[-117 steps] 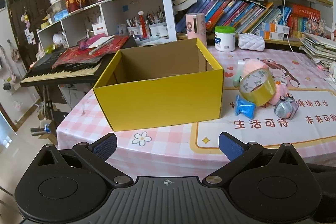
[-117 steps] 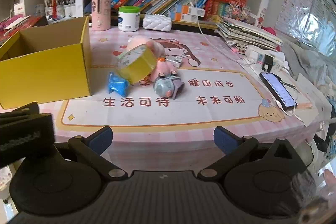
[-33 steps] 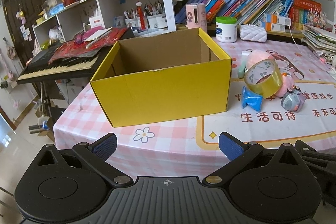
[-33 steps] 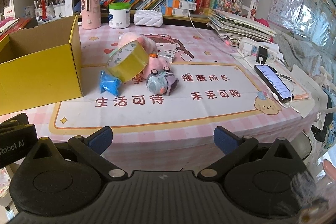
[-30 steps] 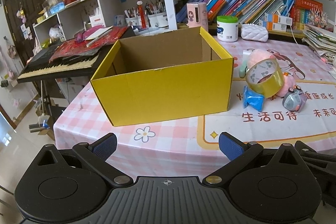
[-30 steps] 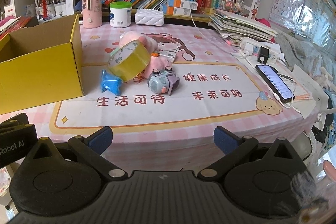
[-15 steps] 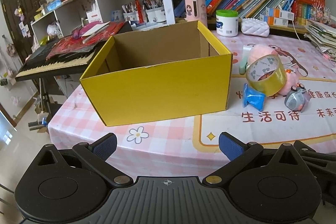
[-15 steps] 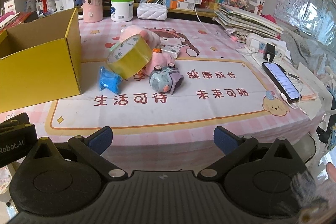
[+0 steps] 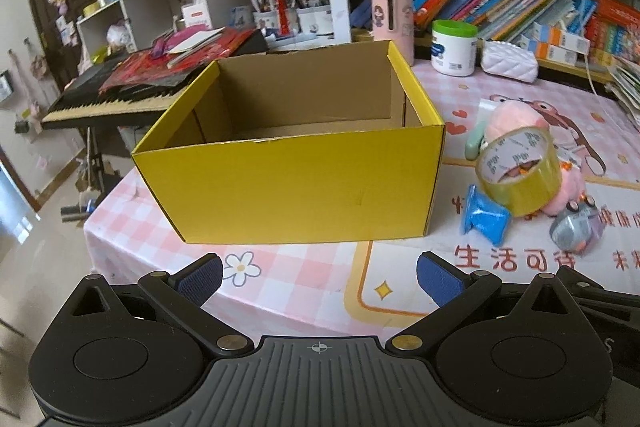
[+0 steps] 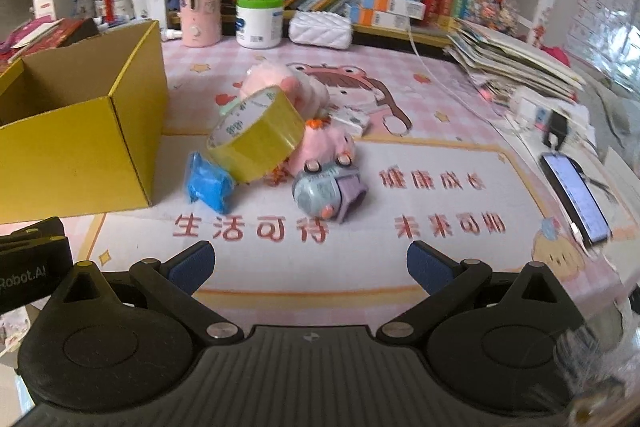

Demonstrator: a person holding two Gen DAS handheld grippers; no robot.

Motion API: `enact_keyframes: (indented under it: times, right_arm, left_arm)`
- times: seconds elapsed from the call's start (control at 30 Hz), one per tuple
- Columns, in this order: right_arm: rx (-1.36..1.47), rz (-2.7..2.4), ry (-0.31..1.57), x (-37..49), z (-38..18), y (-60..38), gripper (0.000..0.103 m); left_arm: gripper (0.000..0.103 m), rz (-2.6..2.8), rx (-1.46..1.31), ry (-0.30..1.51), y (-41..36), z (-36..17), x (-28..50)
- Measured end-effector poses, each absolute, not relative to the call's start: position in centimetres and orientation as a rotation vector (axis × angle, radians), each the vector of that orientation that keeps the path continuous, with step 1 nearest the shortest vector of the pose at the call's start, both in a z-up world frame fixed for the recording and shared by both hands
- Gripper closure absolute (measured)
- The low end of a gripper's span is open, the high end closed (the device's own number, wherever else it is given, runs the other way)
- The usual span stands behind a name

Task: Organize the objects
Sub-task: 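Lower the right tool onto the grey toy truck and close it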

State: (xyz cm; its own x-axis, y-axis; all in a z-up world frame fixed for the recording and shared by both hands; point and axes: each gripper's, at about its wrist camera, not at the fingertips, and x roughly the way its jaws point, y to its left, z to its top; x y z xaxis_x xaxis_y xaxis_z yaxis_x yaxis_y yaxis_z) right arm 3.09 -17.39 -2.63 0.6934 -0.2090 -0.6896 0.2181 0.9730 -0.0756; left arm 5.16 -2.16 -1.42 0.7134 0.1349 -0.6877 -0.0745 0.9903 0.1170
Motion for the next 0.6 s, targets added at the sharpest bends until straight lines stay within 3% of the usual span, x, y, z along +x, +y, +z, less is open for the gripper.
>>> enact_keyframes:
  times: [0.47, 0.6]
  right_arm:
    - [-0.001, -0.049, 0.699, 5.7, -2.4, -24.2, 0.001]
    - [0.013, -0.007, 0.704, 6.6, -3.1, -26.3, 0.015]
  left_arm:
    - [0.000, 0.185, -0.034, 0.804, -6.0, -2.1, 6.8]
    - [0.000, 0.209, -0.057, 0.803, -7.0, -2.4, 6.7]
